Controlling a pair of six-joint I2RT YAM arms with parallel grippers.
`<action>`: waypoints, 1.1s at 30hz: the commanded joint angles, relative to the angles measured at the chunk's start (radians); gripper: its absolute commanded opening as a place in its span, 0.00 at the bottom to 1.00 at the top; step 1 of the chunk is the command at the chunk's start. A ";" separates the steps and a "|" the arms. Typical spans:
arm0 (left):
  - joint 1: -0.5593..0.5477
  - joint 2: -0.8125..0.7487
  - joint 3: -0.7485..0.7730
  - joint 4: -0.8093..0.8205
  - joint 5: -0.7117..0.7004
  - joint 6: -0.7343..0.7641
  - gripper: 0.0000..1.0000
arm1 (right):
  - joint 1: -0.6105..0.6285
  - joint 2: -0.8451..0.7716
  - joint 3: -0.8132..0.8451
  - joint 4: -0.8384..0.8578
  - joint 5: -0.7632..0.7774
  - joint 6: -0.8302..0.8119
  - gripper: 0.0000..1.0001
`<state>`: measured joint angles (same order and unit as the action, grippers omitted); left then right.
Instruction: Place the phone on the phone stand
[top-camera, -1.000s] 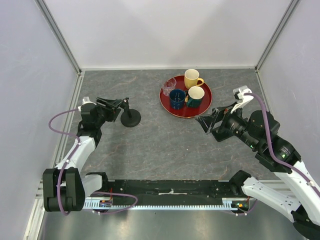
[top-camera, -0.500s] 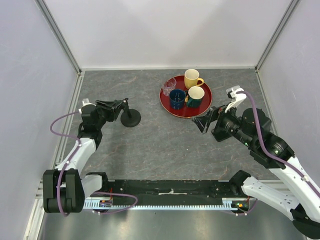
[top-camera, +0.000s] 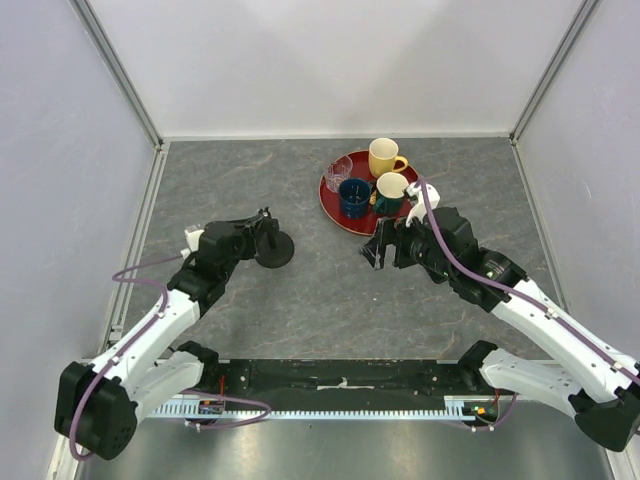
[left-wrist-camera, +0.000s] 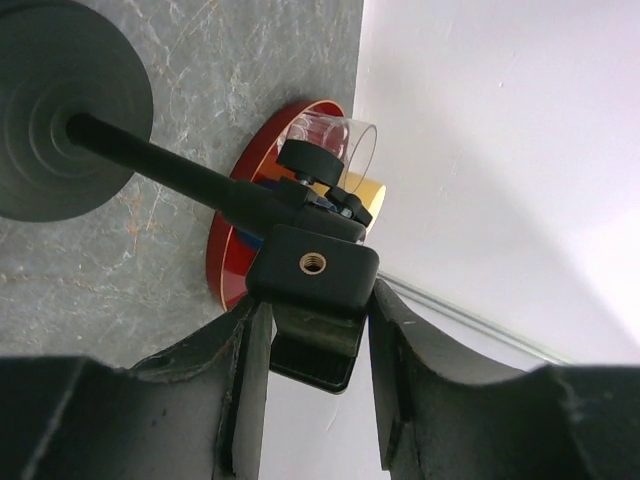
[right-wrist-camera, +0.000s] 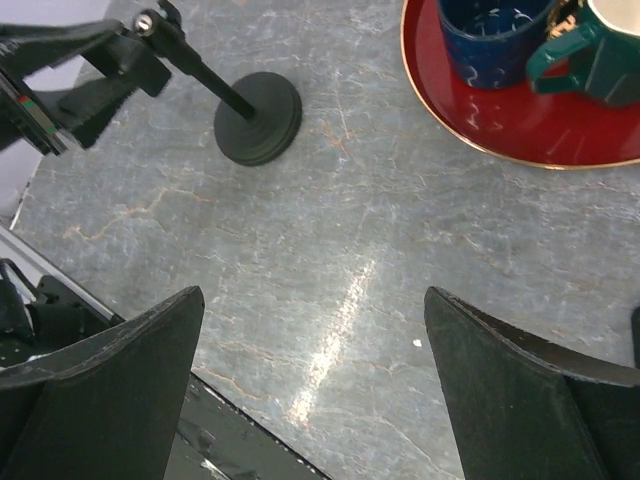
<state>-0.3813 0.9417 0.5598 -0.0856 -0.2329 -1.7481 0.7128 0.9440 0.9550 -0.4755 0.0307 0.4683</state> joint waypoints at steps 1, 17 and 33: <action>-0.102 0.023 0.040 -0.154 -0.164 -0.160 0.04 | 0.031 0.027 0.005 0.118 0.000 0.038 0.98; -0.100 -0.481 0.021 -0.400 -0.034 0.915 0.97 | 0.234 0.246 0.019 0.314 0.167 -0.083 0.98; -0.100 -0.472 0.262 -0.588 0.195 1.274 0.91 | 0.382 0.699 0.214 0.782 0.351 -0.269 0.59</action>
<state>-0.4797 0.4324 0.7807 -0.6292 -0.0677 -0.5980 1.0912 1.5990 1.0828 0.1425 0.3347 0.2291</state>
